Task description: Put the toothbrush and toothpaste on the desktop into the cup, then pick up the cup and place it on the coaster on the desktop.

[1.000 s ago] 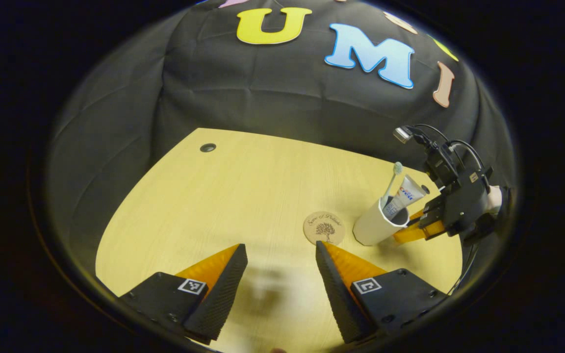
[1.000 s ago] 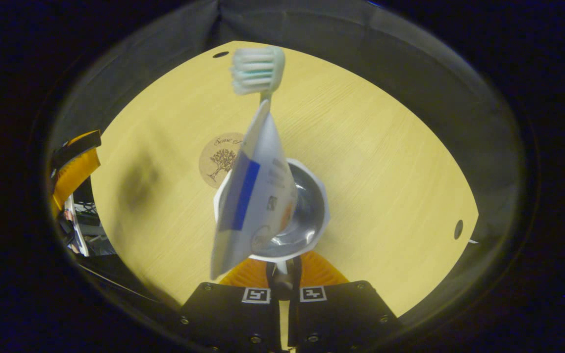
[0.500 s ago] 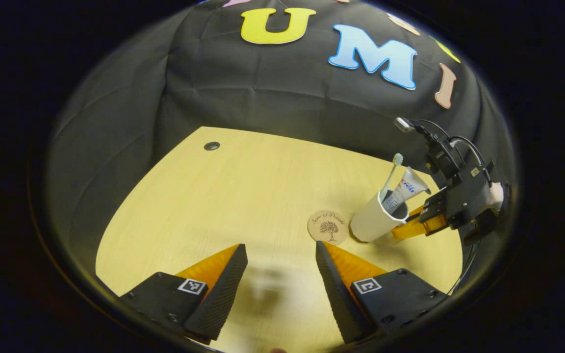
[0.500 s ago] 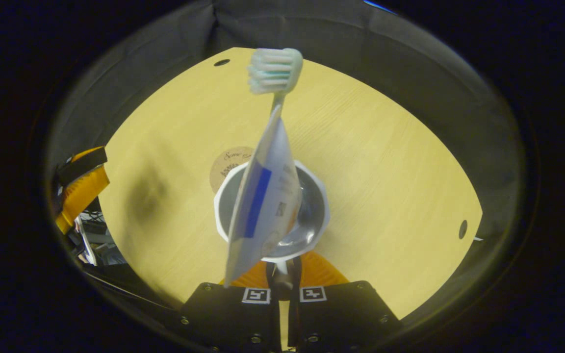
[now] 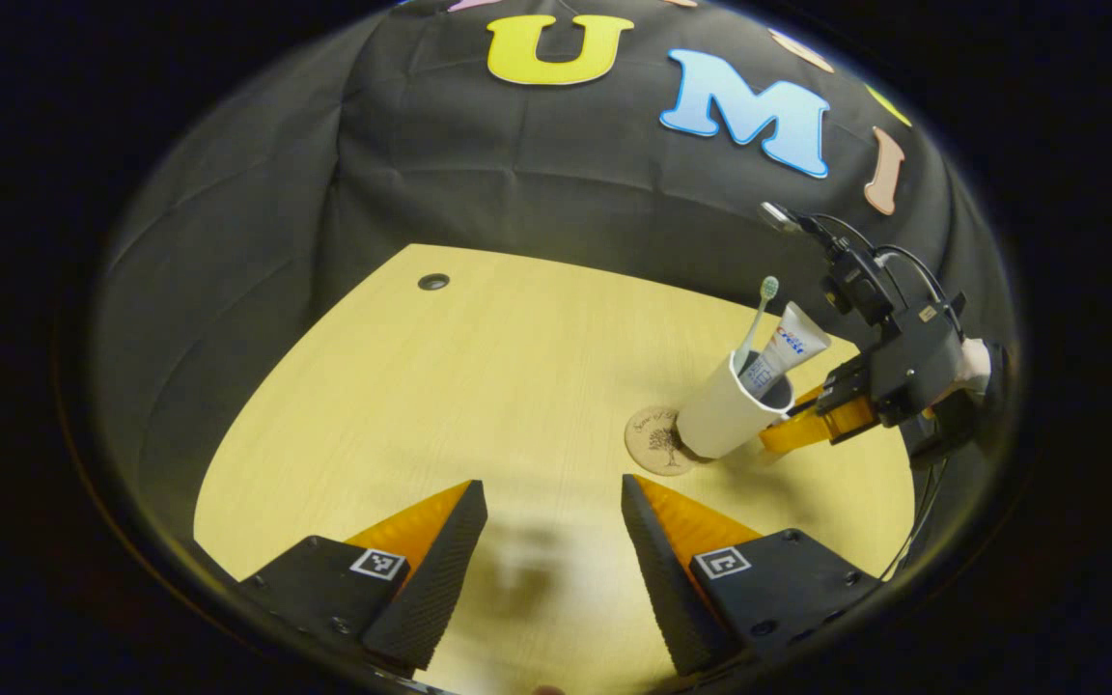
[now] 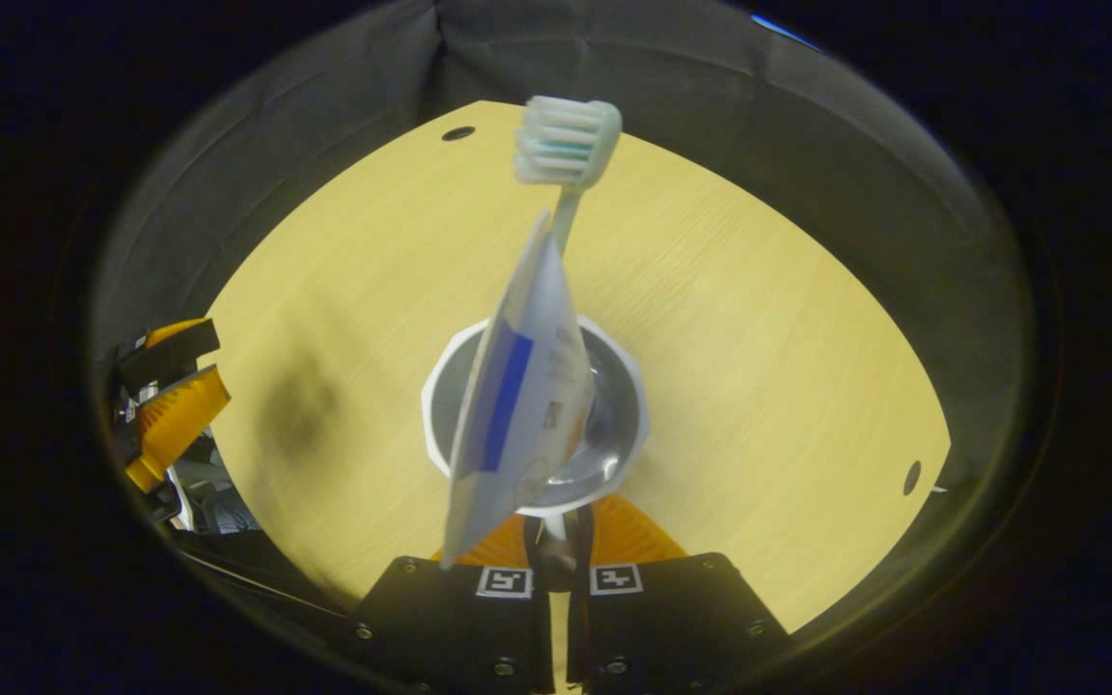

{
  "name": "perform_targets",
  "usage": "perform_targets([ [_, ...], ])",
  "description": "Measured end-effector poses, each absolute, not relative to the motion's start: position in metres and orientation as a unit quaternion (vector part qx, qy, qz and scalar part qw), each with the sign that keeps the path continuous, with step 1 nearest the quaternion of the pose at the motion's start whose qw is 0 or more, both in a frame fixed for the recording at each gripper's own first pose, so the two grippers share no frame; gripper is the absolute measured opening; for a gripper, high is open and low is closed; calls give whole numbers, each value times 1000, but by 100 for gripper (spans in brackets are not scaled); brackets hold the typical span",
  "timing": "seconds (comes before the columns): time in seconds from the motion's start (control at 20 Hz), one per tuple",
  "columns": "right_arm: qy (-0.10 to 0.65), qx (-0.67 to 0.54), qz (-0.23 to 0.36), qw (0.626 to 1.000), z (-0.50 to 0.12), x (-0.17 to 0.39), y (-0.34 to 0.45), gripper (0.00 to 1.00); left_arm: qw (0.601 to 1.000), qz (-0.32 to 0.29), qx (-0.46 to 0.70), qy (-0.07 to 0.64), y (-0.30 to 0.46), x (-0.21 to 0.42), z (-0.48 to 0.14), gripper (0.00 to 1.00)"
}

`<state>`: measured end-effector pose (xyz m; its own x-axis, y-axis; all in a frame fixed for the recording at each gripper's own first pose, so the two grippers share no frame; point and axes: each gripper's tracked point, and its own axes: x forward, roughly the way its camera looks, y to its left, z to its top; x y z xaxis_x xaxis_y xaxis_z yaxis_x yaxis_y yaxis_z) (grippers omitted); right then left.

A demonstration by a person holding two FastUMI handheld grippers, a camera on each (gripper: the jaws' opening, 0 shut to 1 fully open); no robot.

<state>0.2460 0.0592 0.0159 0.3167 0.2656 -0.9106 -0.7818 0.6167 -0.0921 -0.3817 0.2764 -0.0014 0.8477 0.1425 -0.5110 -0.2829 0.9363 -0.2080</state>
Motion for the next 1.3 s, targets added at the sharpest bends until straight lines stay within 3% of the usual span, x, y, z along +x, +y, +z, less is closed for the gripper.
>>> perform_targets([
  [0.35,473,-285,357,754,14,243,80,7,948,125,-146,255,284,-386,-3,93],
  [0.4,473,-287,359,752,14,243,82,7,947,127,-148,255,286,-387,-4,97],
  [0.75,479,-298,353,746,5,243,89,7,945,132,-149,259,283,-393,3,97],
  [0.85,480,-297,351,747,4,241,92,7,945,133,-148,260,284,-394,4,93],
  [0.95,481,-295,350,748,3,244,89,7,944,133,-150,262,284,-394,3,97],
  [1.1,479,-284,363,747,14,244,90,21,943,133,-151,263,282,-393,3,97],
  [1.15,478,-283,363,748,17,244,91,23,944,131,-150,263,282,-392,1,93],
  [1.3,471,-279,363,754,22,243,92,25,946,124,-145,262,281,-387,0,97],
])
